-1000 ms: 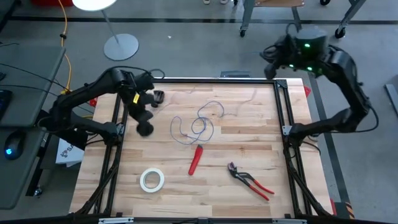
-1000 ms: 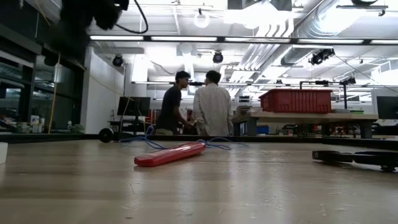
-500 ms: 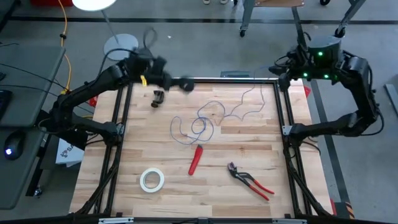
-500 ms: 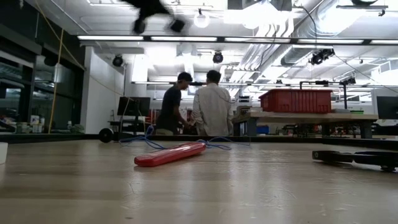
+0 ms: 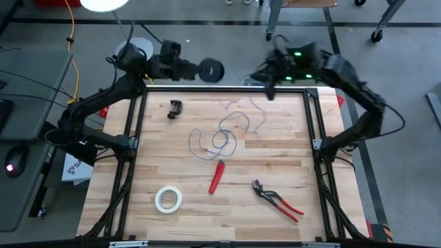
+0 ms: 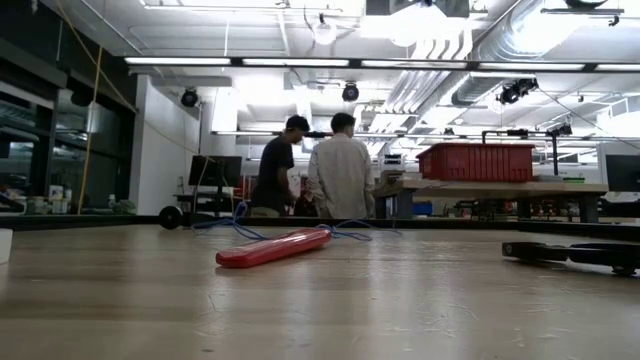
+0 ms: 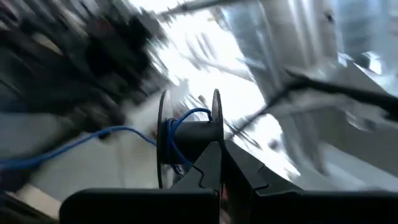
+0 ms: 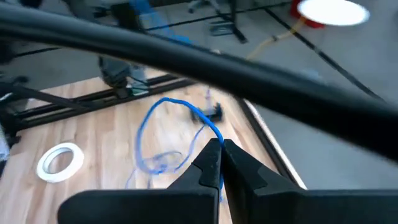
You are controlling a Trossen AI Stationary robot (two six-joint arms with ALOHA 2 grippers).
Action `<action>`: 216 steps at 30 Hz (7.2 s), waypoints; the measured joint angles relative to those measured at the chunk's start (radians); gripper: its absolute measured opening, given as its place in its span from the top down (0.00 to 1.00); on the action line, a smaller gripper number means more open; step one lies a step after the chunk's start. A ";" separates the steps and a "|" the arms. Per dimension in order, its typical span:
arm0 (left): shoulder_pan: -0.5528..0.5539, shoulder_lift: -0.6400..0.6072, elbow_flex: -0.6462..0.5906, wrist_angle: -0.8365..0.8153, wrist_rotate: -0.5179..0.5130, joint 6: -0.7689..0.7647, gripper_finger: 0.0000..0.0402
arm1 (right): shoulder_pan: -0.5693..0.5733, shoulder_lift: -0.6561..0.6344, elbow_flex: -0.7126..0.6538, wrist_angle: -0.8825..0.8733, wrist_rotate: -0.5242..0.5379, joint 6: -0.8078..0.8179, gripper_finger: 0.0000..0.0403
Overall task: Coil cords
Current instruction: Uncoil the blue wire cable from the black spool
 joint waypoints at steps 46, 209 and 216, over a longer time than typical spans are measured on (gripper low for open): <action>0.065 -0.127 -0.001 -0.716 -0.212 1.109 1.00 | 0.118 0.096 -0.001 -0.094 0.155 -0.243 0.40; -0.139 0.057 0.000 -0.778 -0.754 1.471 1.00 | -0.003 0.144 0.000 0.712 -0.344 0.388 1.00; -0.139 0.059 0.000 -0.840 -0.755 1.443 1.00 | -0.011 0.134 0.000 0.735 -0.343 0.385 1.00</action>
